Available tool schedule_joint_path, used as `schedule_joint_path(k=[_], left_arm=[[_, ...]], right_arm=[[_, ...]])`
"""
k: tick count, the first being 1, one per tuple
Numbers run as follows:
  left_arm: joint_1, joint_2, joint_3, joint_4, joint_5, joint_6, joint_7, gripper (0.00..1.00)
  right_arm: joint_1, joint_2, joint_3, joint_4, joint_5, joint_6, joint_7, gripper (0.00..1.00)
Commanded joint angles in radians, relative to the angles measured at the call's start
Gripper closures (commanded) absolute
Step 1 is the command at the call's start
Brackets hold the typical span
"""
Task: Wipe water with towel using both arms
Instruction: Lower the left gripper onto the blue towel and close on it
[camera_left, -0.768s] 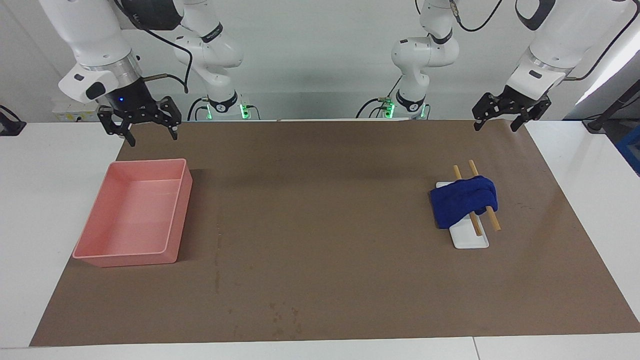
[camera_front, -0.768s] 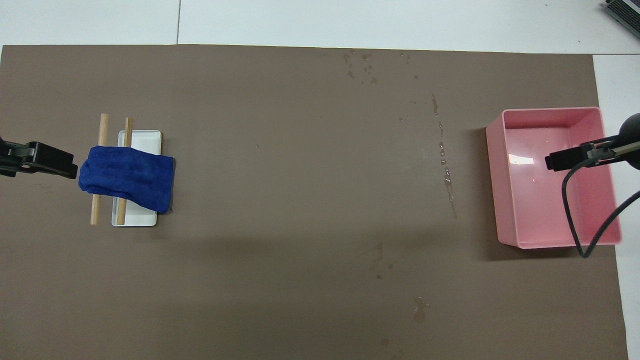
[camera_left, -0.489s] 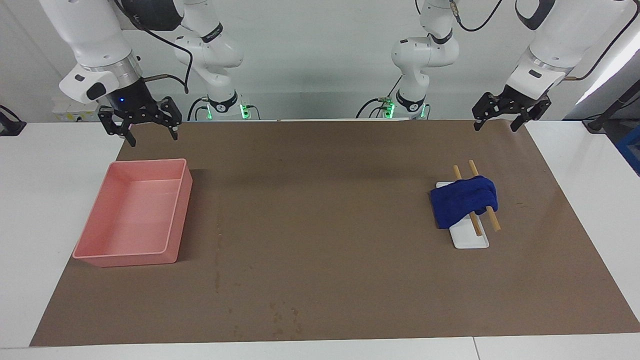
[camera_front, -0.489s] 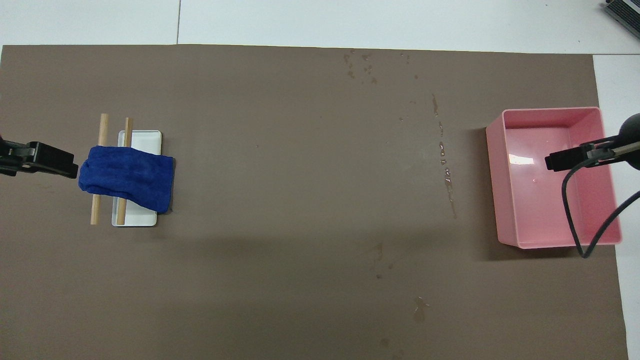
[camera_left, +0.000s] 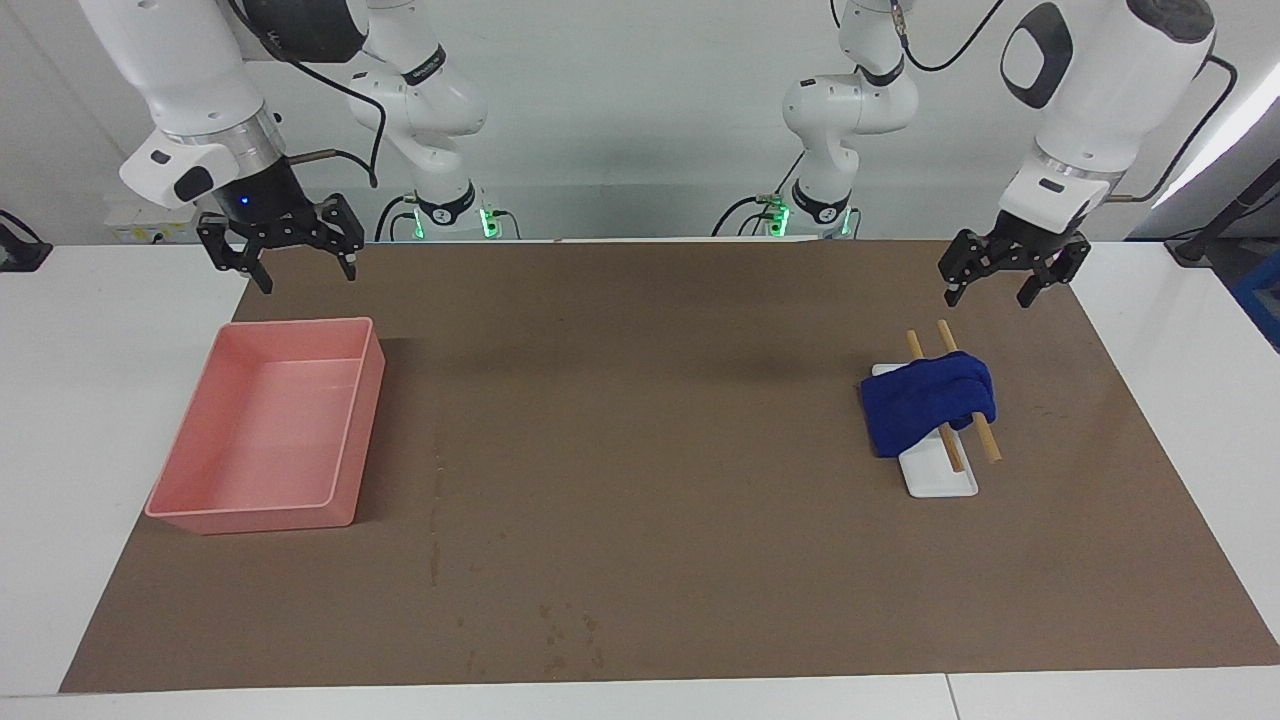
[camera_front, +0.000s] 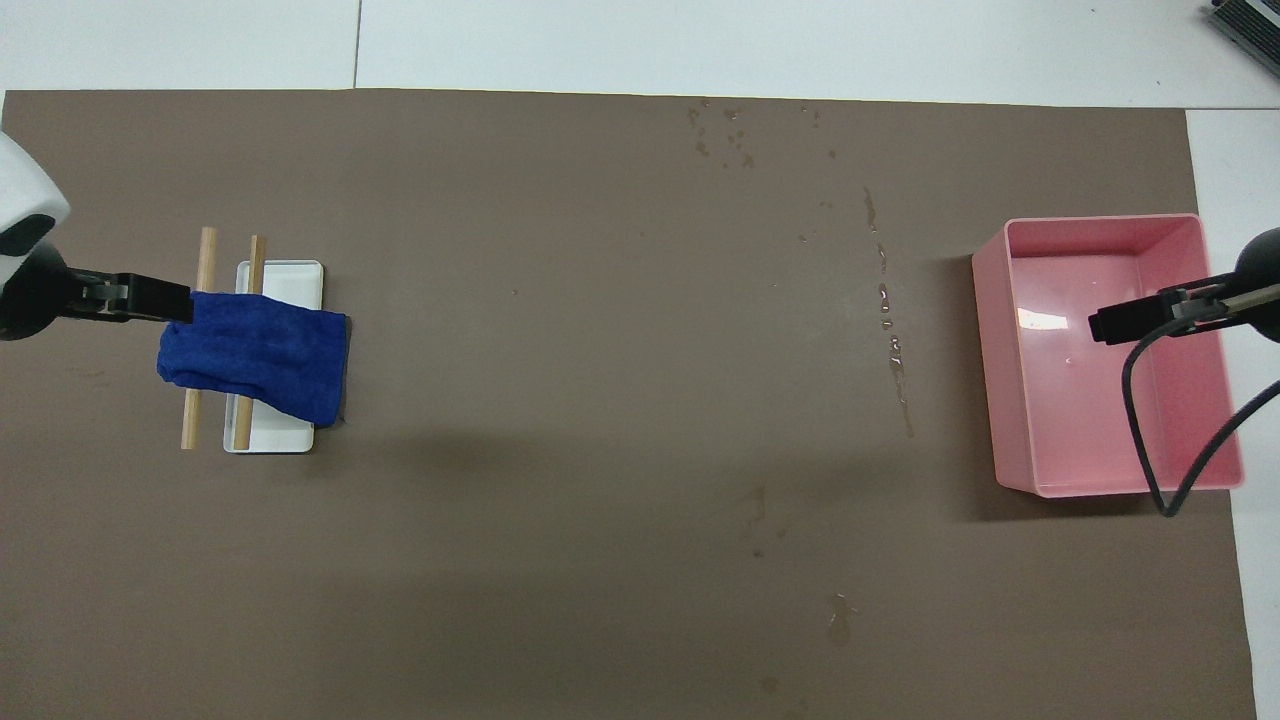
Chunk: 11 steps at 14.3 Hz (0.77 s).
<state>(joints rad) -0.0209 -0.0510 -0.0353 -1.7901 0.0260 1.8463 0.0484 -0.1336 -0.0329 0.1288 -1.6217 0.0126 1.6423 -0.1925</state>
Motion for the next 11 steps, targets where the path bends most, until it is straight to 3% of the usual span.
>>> schedule_joint_path(k=[1, 5, 11], left_arm=[[0.005, -0.023, 0.006, -0.122, 0.057, 0.140, -0.001, 0.00], [0.016, 0.025, 0.008, -0.279, 0.136, 0.394, -0.117, 0.00], [0.013, 0.045, 0.008, -0.379, 0.201, 0.490, -0.222, 0.00]], right_arm=[[-0.012, -0.025, 0.003, -0.023, -0.008, -0.013, -0.036, 0.00], [-0.012, -0.025, 0.003, -0.023, -0.008, -0.013, -0.038, 0.00], [-0.012, -0.025, 0.003, -0.023, -0.008, -0.013, -0.041, 0.00]])
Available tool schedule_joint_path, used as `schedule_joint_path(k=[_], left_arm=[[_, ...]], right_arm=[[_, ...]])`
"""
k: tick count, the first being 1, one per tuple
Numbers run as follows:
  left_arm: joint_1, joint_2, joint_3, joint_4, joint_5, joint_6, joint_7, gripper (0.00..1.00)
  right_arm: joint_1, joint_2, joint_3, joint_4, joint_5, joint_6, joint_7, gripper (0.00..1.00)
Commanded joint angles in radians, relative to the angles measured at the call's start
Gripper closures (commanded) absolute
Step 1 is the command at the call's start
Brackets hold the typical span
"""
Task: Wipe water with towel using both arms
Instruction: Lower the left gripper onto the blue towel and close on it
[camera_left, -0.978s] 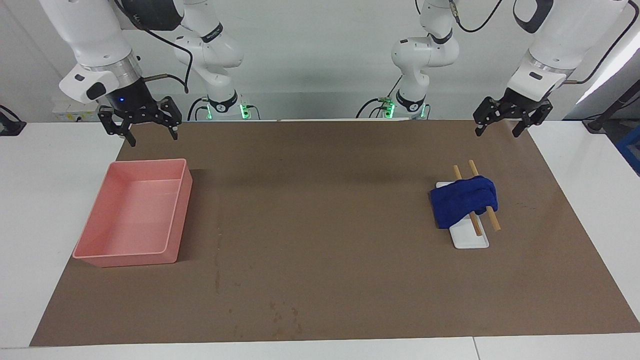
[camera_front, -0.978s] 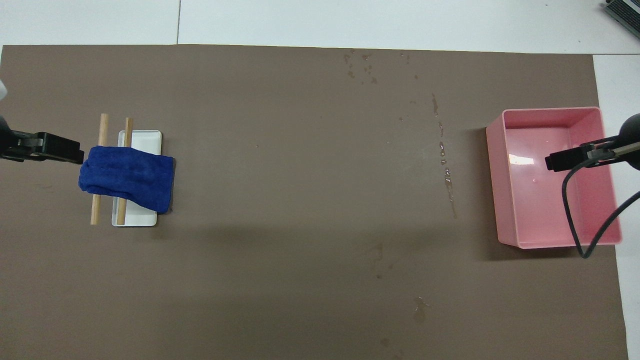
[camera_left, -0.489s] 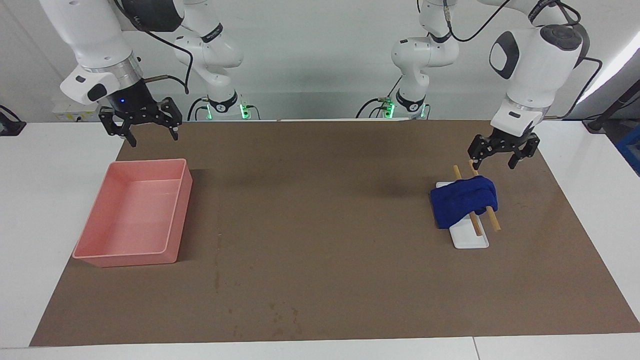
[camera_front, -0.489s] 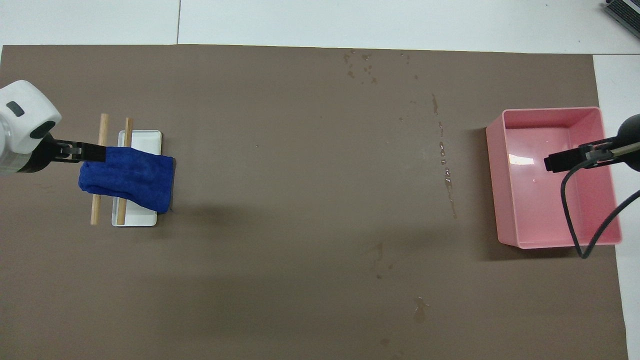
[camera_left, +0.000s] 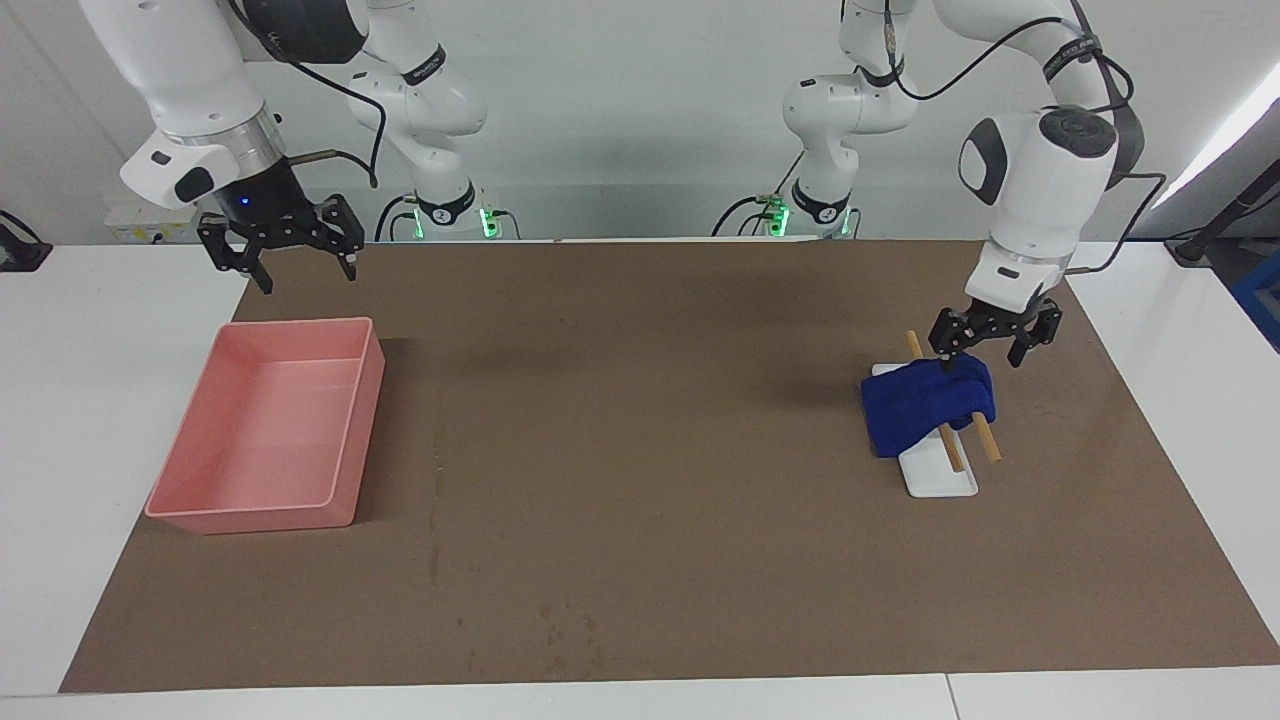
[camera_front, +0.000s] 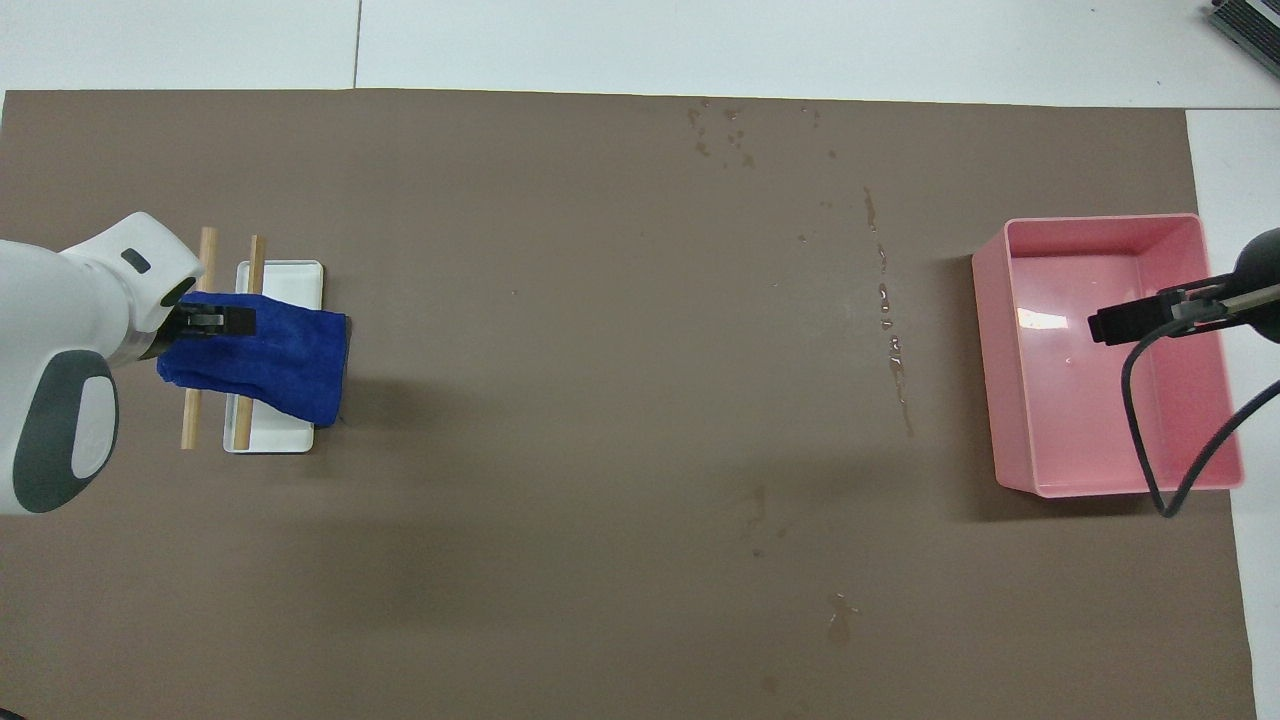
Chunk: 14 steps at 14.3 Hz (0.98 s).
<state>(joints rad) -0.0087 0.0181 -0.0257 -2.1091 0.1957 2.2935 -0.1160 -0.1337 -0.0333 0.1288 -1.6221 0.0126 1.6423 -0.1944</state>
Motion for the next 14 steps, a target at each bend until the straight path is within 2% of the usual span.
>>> schedule_joint_path(k=[1, 2, 8, 11, 14], left_arm=[[0.001, -0.024, -0.002, -0.061, 0.031, 0.044, -0.068, 0.02], [0.001, -0.024, -0.002, -0.058, 0.036, 0.044, -0.070, 0.13], [0.003, -0.017, 0.000, -0.037, 0.037, 0.037, -0.068, 0.98], [0.003, -0.014, 0.000, -0.023, 0.071, 0.026, -0.068, 1.00], [-0.011, -0.010, -0.003, 0.038, 0.082, -0.058, -0.074, 1.00]], right_arm=[[-0.012, -0.025, 0.003, -0.022, -0.008, -0.013, -0.039, 0.00], [-0.012, -0.025, 0.003, -0.022, -0.008, -0.013, -0.039, 0.00], [-0.014, -0.026, 0.003, -0.024, -0.008, -0.015, -0.040, 0.00], [-0.012, -0.031, 0.003, -0.028, -0.008, -0.015, -0.040, 0.00], [-0.012, -0.031, 0.003, -0.028, -0.008, -0.015, -0.039, 0.00]])
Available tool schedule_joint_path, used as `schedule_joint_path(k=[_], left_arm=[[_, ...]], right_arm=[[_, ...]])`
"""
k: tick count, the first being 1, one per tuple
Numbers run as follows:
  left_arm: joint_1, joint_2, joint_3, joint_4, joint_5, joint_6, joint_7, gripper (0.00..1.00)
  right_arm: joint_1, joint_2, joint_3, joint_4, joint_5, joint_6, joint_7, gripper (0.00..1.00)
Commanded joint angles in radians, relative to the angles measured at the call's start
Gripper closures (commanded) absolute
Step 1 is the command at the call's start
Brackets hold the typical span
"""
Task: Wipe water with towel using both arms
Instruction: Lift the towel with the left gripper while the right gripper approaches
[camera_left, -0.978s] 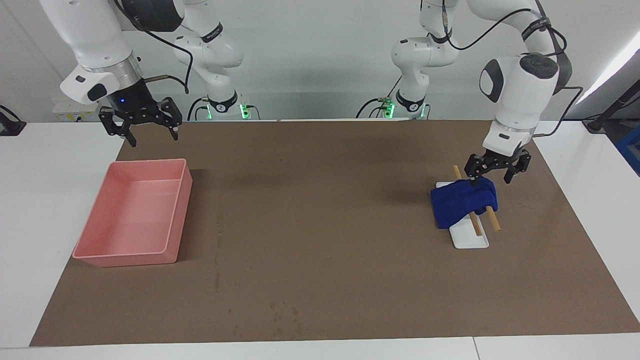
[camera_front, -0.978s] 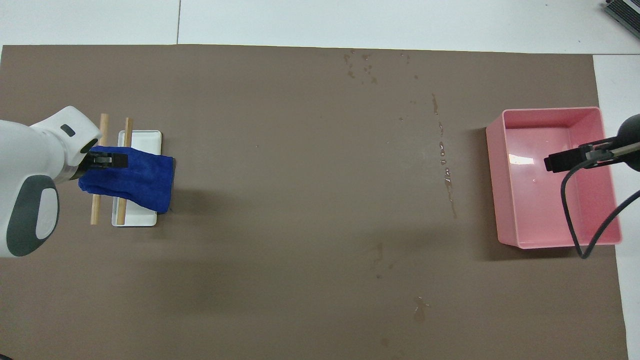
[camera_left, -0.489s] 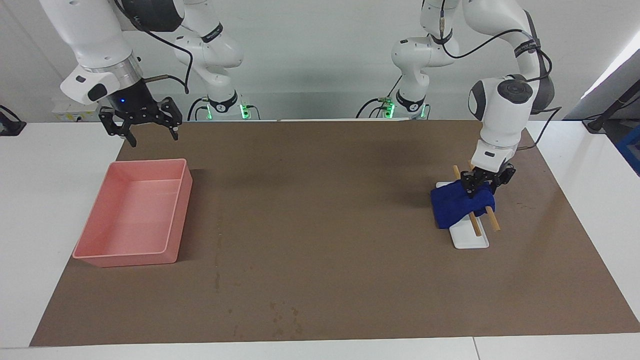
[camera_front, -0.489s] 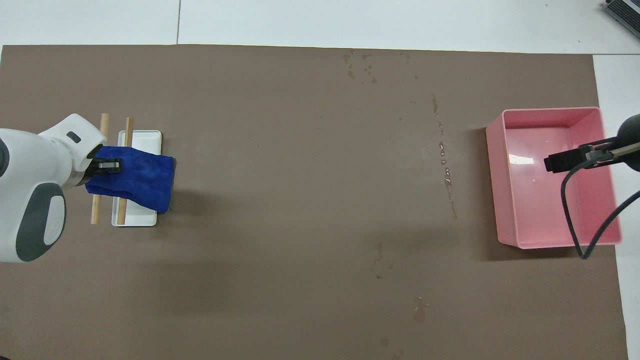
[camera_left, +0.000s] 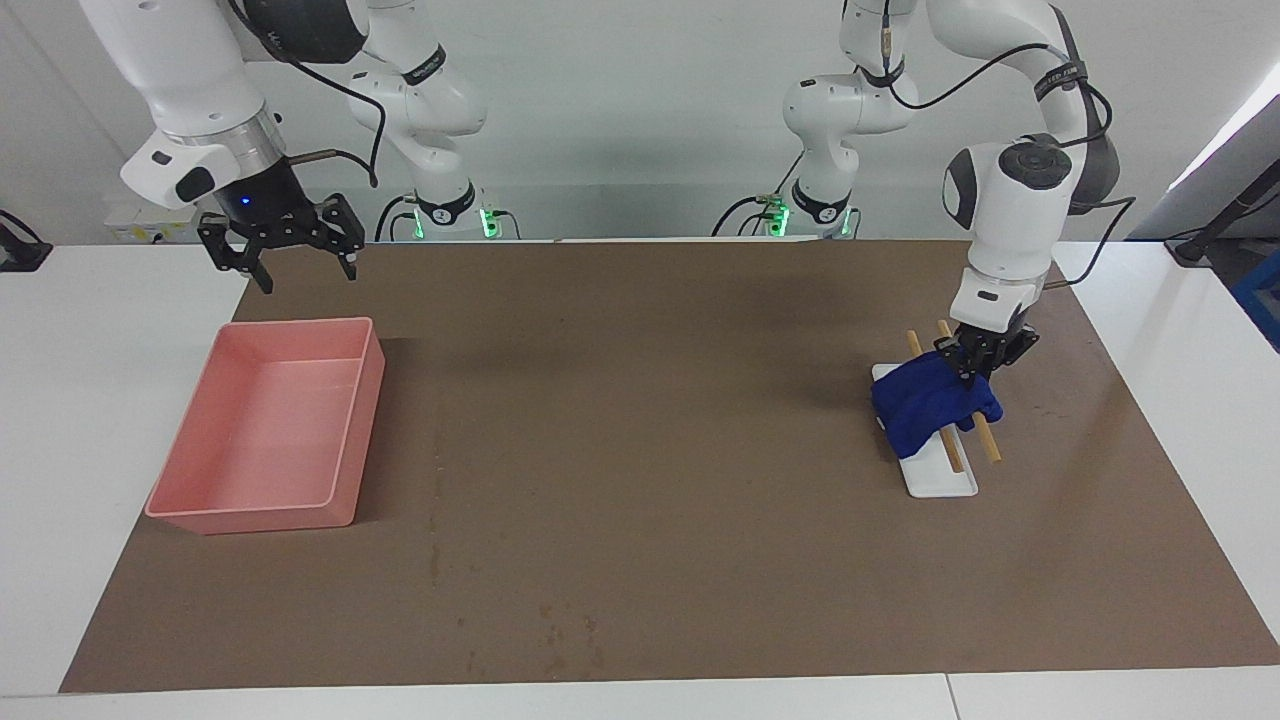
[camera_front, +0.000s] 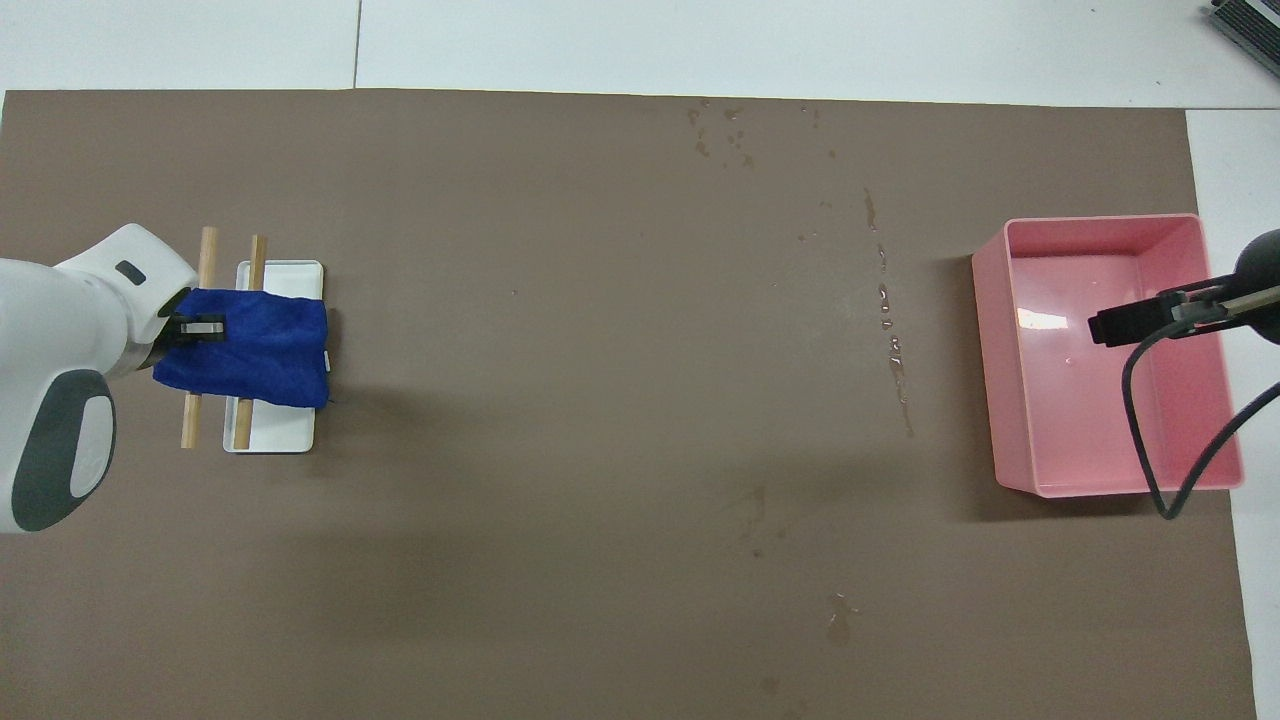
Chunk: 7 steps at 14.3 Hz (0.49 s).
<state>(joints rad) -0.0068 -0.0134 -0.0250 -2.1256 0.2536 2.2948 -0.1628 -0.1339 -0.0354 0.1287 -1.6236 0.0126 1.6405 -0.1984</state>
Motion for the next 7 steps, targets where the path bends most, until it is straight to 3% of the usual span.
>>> schedule_joint_path(k=[1, 3, 7], left_arm=[[-0.016, 0.023, -0.007, 0.091, 0.023, -0.111, -0.044, 1.00], [-0.050, 0.036, -0.010, 0.174, -0.023, -0.216, -0.137, 1.00], [-0.099, 0.050, -0.012, 0.328, -0.305, -0.392, -0.422, 1.00]], right_arm=[[-0.012, -0.029, 0.003, -0.027, -0.008, -0.014, -0.035, 0.00], [-0.012, -0.029, 0.003, -0.027, -0.008, -0.022, -0.032, 0.00], [-0.012, -0.029, 0.003, -0.025, -0.008, -0.022, -0.029, 0.00]])
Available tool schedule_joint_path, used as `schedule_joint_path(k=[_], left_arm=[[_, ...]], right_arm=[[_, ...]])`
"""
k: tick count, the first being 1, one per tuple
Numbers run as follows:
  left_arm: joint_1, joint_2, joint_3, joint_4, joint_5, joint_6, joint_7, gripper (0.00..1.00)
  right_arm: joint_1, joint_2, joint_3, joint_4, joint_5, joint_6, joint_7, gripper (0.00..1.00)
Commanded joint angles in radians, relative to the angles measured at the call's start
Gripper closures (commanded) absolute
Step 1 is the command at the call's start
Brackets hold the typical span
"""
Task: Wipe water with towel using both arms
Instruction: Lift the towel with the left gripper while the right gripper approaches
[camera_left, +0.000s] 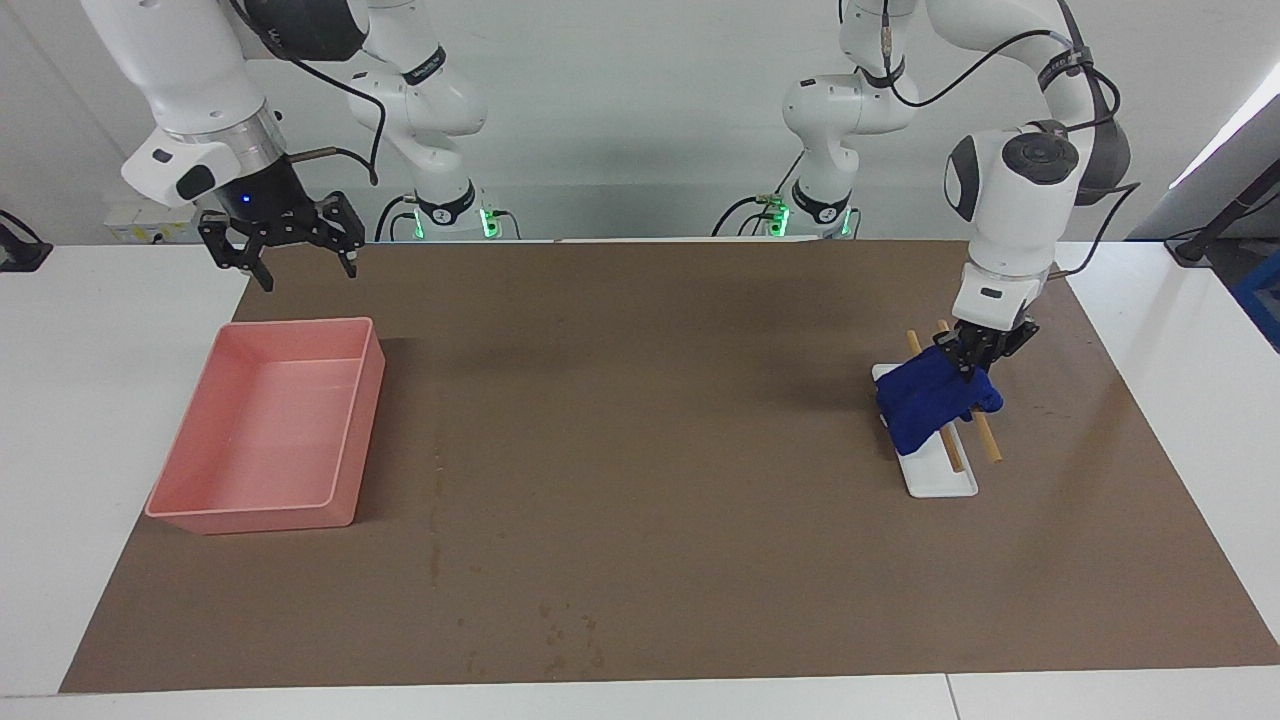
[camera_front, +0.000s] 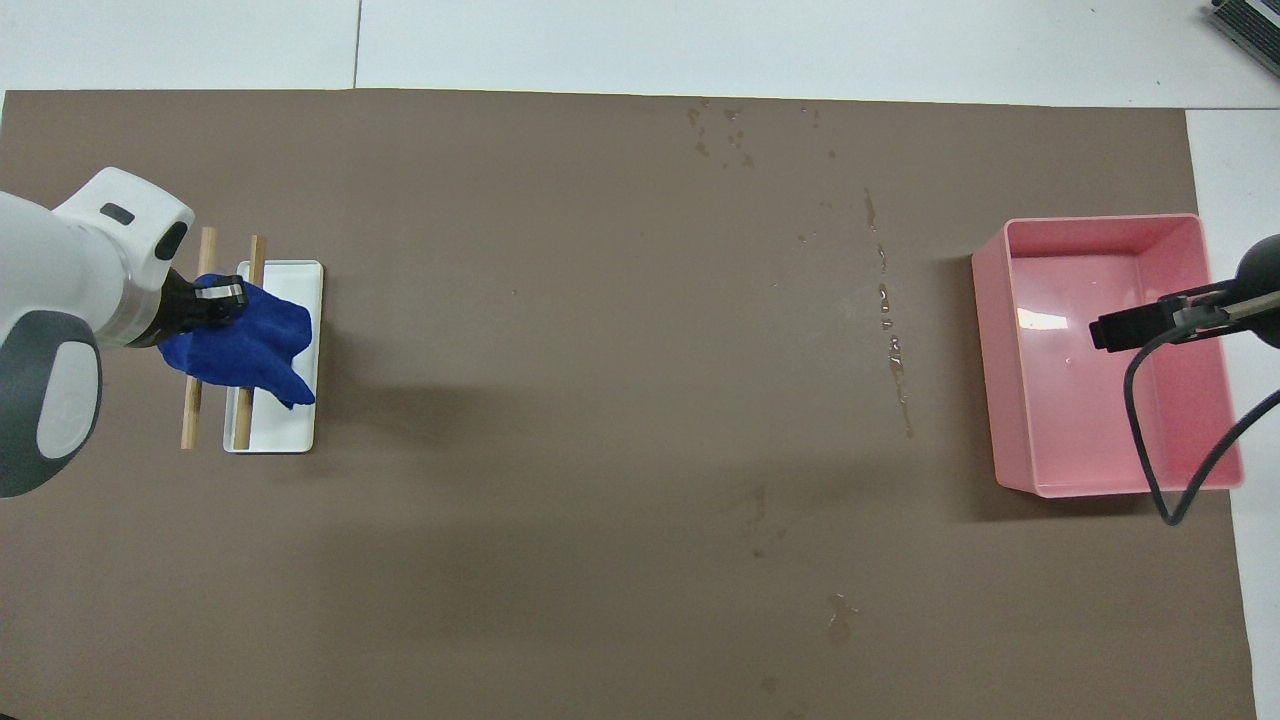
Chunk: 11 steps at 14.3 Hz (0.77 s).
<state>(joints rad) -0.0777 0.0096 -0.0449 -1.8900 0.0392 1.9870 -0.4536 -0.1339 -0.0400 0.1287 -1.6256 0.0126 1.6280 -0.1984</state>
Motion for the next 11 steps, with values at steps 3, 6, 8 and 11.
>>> schedule_joint_path(k=[3, 6, 8, 11], left_arm=[[-0.091, 0.010, 0.005, 0.111, -0.266, -0.091, -0.458, 1.00], [-0.164, 0.009, 0.000, 0.132, -0.427, -0.070, -0.858, 1.00], [-0.183, 0.009, -0.015, 0.134, -0.568, -0.053, -1.021, 1.00], [-0.183, 0.007, -0.064, 0.126, -0.735, 0.028, -1.189, 1.00]], right_arm=[[-0.010, -0.024, 0.006, -0.017, 0.000, -0.010, -0.033, 0.00], [0.003, -0.037, 0.011, -0.026, 0.012, -0.013, -0.036, 0.00], [0.026, -0.038, 0.017, -0.025, 0.012, -0.016, -0.038, 0.00], [0.060, -0.040, 0.019, -0.026, 0.012, -0.017, -0.206, 0.00]])
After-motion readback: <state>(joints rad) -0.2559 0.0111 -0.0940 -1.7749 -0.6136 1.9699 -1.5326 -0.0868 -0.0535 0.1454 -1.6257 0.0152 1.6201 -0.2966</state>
